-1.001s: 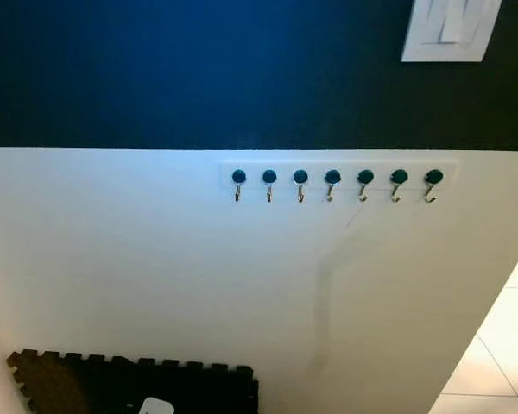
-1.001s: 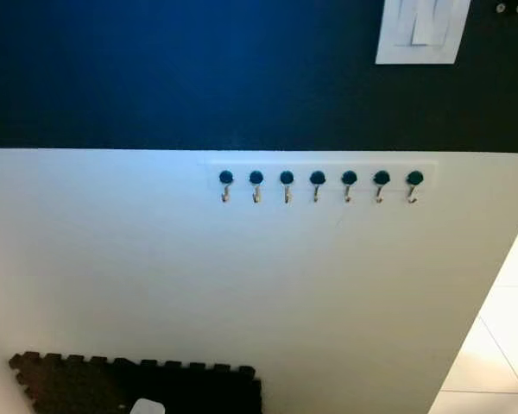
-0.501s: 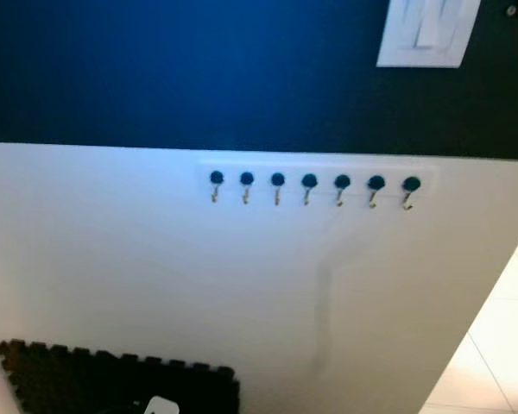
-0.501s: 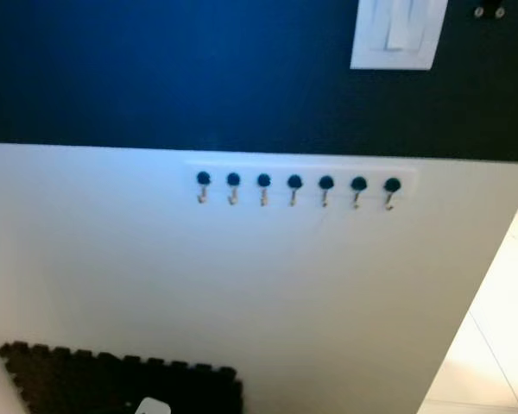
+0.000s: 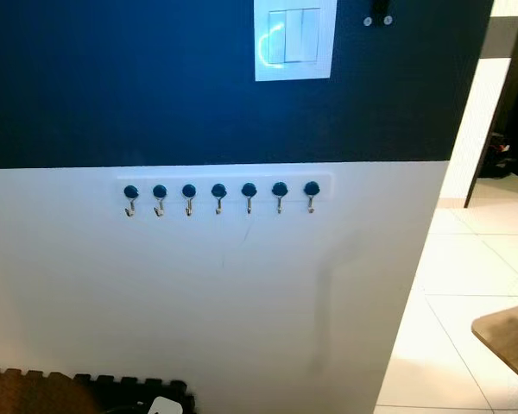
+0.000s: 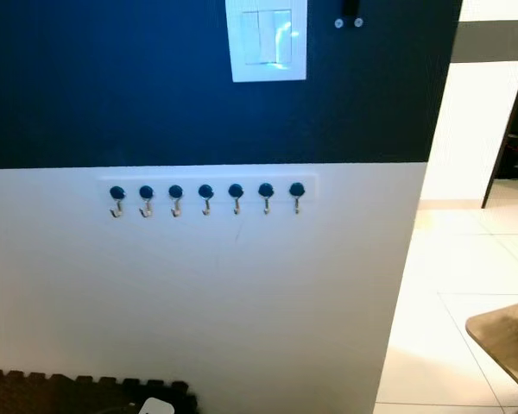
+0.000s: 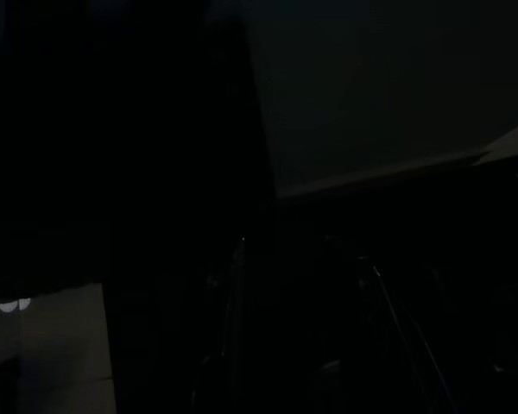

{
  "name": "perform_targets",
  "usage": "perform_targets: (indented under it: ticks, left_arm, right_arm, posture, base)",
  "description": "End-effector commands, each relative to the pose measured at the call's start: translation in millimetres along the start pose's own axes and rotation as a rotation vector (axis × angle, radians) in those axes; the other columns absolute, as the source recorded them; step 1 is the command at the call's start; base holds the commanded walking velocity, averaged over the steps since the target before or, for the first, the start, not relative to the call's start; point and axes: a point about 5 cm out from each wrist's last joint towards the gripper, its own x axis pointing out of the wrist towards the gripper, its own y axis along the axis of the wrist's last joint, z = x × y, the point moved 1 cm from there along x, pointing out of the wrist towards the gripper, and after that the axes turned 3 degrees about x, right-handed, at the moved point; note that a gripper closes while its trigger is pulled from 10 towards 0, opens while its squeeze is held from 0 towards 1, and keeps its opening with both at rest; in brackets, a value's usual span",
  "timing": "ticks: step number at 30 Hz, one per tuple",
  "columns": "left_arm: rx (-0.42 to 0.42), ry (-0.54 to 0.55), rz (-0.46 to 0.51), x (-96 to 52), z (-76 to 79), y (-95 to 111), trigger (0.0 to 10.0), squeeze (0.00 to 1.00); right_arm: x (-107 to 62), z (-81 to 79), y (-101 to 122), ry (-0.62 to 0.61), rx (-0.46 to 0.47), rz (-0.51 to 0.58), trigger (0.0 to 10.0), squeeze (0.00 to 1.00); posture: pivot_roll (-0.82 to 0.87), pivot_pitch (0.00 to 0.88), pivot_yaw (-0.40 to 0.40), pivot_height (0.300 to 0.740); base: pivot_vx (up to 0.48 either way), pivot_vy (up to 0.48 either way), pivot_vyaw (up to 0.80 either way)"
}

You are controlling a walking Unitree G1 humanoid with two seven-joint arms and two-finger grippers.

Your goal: Hang keys on a hook

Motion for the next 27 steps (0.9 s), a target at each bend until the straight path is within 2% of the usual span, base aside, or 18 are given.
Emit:
perform_targets:
  ticks: [1,12,18,27]
  left_arm:
    - [-0.013,0.018,-0.022,-3.5,-6.0,-6.9,10.0,0.00]
    - [-0.028,0.016,-0.022,-4.0,-6.1,-7.9,10.0,0.00]
    - [-0.035,0.015,-0.019,-3.5,-5.4,-7.1,10.0,0.00]
    - [-0.033,0.011,-0.019,-3.0,-4.6,-6.5,10.0,0.00]
  right_arm:
    - [0.7,-4.2,-0.9,0.008,0.007,-0.002,10.0,0.00]
    - [0.3,-3.2,-1.3,0.002,0.009,0.000,10.0,0.00]
    - [-0.1,-1.7,-1.5,-0.002,0.008,-0.001,10.0,0.00]
    - [-0.2,-1.0,-1.2,-0.002,0.004,0.000,10.0,0.00]
  posture:
    - [0.04,0.022,0.042,0.740]
    - [0.04,0.018,0.045,0.740]
    - [0.04,0.011,0.043,0.740]
    - [0.04,0.008,0.044,0.740]
  base:
    - [0.000,0.000,0.00]
    - [0.000,0.000,0.00]
    - [-0.301,0.000,0.00]
    - [-0.461,0.000,0.00]
